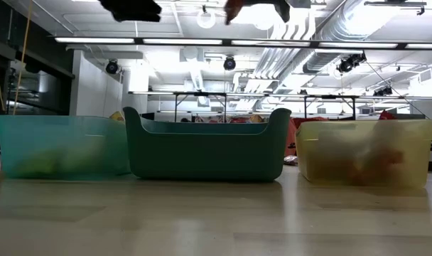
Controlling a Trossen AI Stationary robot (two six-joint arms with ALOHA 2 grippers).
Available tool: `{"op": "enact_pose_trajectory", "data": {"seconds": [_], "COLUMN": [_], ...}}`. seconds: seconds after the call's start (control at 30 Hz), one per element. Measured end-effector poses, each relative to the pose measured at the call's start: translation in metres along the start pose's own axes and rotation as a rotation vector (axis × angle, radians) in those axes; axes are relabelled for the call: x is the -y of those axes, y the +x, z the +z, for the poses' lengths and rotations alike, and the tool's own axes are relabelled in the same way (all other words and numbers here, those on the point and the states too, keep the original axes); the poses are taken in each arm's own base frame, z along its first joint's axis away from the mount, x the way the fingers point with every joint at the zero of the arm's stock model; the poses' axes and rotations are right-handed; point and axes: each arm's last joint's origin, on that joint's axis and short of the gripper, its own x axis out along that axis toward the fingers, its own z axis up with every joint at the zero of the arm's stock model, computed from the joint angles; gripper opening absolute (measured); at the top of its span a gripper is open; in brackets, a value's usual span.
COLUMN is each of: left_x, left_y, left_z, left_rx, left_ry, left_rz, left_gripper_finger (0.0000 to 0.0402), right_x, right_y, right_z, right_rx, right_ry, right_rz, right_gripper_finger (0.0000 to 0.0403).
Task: Sort candy
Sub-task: Put the red candy into the yellow bin
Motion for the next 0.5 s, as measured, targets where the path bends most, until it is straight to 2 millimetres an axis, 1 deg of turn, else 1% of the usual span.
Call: {"op": "enact_pose_trajectory", "data": {"seconds": [0.13,0.2,0.27,0.37,0.5], "left_x": [-0.006,-0.006,-0.006,-0.006,-0.005], "left_y": [-0.014,-0.017,-0.018,-0.017,-0.014], "left_z": [-0.007,-0.012,-0.017,-0.021,-0.021], "left_rx": [0.009,0.024,0.031,0.075,0.113], "left_ry": [-0.123,-0.165,-0.201,-0.257,-0.293], "left_rz": [0.032,0.039,0.04,0.04,0.039], "left_gripper_finger": [0.0204,0.0204,0.0204,0.0204,0.0204], "right_x": [0.005,0.004,0.003,0.001,0.001], "right_y": [-0.025,-0.035,-0.042,-0.047,-0.044], "right_z": [-0.002,-0.005,-0.012,-0.034,-0.082], "right_rx": [-0.056,-0.081,-0.12,-0.24,-0.427], "right_ry": [-0.015,-0.013,-0.019,-0.022,0.021], "right_rz": [-0.026,-0.026,-0.023,-0.027,-0.057], "right_gripper_finger": [0.0,0.0,0.0,0.0,0.0]}}
